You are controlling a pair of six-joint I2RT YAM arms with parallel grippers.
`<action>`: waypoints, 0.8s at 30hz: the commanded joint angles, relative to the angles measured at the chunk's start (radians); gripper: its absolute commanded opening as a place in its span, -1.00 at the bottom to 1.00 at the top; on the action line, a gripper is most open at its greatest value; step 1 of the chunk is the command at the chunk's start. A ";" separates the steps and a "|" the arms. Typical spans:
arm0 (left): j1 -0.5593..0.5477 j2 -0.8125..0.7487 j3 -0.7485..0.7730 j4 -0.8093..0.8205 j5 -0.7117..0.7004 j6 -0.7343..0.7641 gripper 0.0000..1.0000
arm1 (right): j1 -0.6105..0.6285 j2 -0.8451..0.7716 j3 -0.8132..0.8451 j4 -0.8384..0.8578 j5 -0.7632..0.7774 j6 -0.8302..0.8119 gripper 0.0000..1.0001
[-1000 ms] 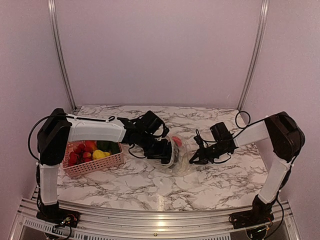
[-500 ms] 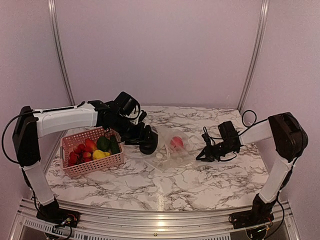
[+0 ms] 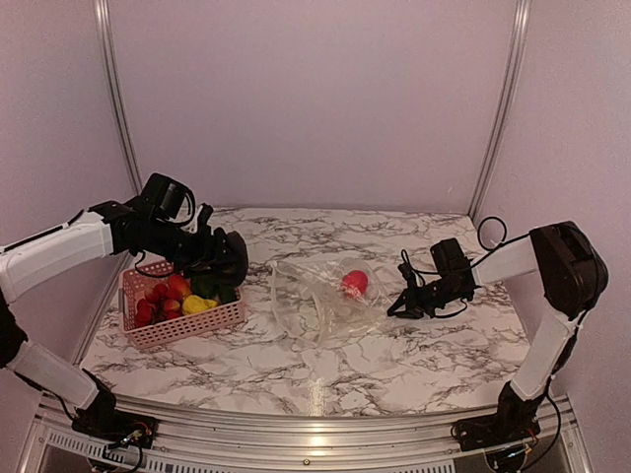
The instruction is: Open the zip-top bag and remove the fake food
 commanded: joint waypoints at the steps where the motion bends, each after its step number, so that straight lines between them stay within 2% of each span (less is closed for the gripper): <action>1: 0.128 -0.118 -0.048 -0.163 -0.142 -0.005 -0.01 | -0.008 -0.028 0.008 -0.021 -0.003 -0.009 -1.00; 4: 0.199 -0.175 -0.090 -0.214 -0.201 -0.035 0.03 | -0.008 -0.028 0.009 -0.023 -0.008 -0.010 -1.00; 7: 0.237 -0.206 -0.136 -0.198 -0.208 -0.075 0.05 | -0.008 -0.031 0.006 -0.022 -0.015 -0.008 -1.00; 16: 0.269 -0.103 -0.144 -0.165 -0.247 -0.124 0.19 | -0.008 -0.056 0.000 -0.026 -0.023 -0.004 -1.00; 22: 0.301 -0.021 -0.141 -0.121 -0.211 -0.148 0.43 | -0.008 -0.084 -0.017 -0.023 -0.032 -0.001 -1.00; 24: 0.307 -0.003 -0.135 -0.113 -0.195 -0.139 0.60 | -0.007 -0.095 -0.025 -0.024 -0.039 0.004 -1.00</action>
